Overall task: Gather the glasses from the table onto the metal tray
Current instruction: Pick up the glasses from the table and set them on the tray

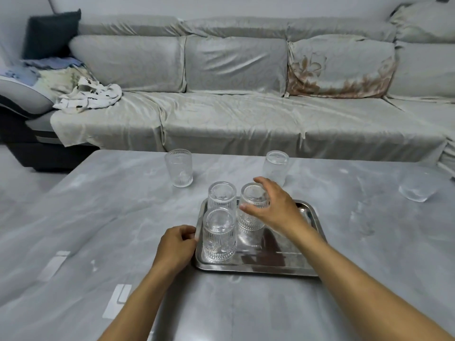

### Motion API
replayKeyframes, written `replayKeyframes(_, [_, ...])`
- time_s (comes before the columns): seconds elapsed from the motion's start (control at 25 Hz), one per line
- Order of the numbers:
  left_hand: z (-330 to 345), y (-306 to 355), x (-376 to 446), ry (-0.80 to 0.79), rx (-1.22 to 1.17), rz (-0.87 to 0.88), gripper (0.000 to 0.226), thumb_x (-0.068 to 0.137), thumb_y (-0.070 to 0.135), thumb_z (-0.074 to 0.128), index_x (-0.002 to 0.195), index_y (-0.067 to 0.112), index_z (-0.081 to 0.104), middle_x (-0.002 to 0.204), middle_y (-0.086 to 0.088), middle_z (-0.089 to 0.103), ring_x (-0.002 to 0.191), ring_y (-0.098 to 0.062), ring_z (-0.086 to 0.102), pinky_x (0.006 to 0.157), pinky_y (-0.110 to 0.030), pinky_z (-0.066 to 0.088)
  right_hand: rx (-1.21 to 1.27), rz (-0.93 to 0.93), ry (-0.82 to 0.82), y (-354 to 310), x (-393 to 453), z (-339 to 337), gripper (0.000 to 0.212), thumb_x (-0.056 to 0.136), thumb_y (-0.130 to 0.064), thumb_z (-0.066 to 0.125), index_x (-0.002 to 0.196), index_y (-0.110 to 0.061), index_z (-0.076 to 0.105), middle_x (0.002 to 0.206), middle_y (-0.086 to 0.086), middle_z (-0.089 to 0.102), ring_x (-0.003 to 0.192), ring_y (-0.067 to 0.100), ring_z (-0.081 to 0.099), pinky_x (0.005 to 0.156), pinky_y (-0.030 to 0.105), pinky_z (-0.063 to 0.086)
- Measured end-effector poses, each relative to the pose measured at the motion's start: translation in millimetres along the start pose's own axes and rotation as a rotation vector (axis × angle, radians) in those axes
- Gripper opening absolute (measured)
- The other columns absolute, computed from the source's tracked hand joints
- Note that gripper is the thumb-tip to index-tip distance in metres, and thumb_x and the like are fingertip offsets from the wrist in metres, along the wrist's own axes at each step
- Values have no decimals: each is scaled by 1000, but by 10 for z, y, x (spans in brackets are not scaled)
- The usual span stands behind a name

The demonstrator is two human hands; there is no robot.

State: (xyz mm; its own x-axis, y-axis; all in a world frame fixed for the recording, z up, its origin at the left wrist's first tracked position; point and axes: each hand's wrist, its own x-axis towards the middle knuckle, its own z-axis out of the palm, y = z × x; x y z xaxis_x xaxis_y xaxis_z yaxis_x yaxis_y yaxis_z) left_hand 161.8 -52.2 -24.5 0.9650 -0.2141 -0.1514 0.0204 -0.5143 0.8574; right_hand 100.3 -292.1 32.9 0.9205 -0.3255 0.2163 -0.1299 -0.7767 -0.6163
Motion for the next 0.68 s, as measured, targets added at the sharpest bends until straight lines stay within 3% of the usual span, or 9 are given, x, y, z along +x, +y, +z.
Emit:
replayKeyframes(0.08, [20, 0, 25, 55, 11, 9, 14, 82, 24, 63, 78, 28, 76, 76, 7, 76, 73, -14, 69, 67, -33, 53, 127, 55, 130, 85, 19, -117, 67, 80, -62, 61, 135, -28, 44, 142, -3, 51, 121, 20, 54, 96, 42, 49])
replayKeyframes(0.16, [39, 33, 93, 118, 73, 46, 15, 84, 38, 63, 81, 30, 75, 78, 8, 75, 73, -14, 68, 65, -33, 51, 98, 103, 209, 237, 150, -297, 61, 83, -54, 63, 134, -25, 45, 141, 0, 52, 119, 23, 56, 93, 41, 48])
replayKeyframes(0.28, [31, 30, 239, 146, 83, 83, 10, 82, 40, 69, 83, 33, 76, 77, 10, 75, 74, -12, 69, 62, -30, 48, -30, 146, 186, 451, 513, -465, 69, 79, -41, 70, 138, -22, 41, 143, 5, 50, 119, 27, 55, 92, 39, 46])
replayKeyframes(0.4, [41, -45, 281, 140, 40, 110, 6, 80, 33, 73, 83, 34, 79, 75, 11, 76, 73, -10, 70, 65, -32, 51, -49, 198, 142, 578, 887, -376, 87, 76, -31, 75, 148, -23, 27, 152, 9, 37, 131, 31, 46, 101, 38, 41])
replayKeyframes(0.48, [46, -75, 285, 133, 14, 116, 6, 80, 30, 74, 83, 33, 79, 74, 10, 77, 73, -12, 70, 68, -35, 54, -10, 234, 122, 653, 1087, -249, 88, 79, -29, 74, 150, -25, 23, 155, 10, 32, 134, 31, 42, 104, 39, 38])
replayKeyframes(0.68, [58, -128, 328, 144, -20, 134, 7, 78, 29, 75, 83, 33, 79, 71, 13, 76, 65, -4, 68, 64, -30, 52, 2, 229, 160, 780, 1246, -41, 66, 80, -31, 74, 137, -25, 42, 135, 14, 53, 118, 33, 53, 92, 37, 42])
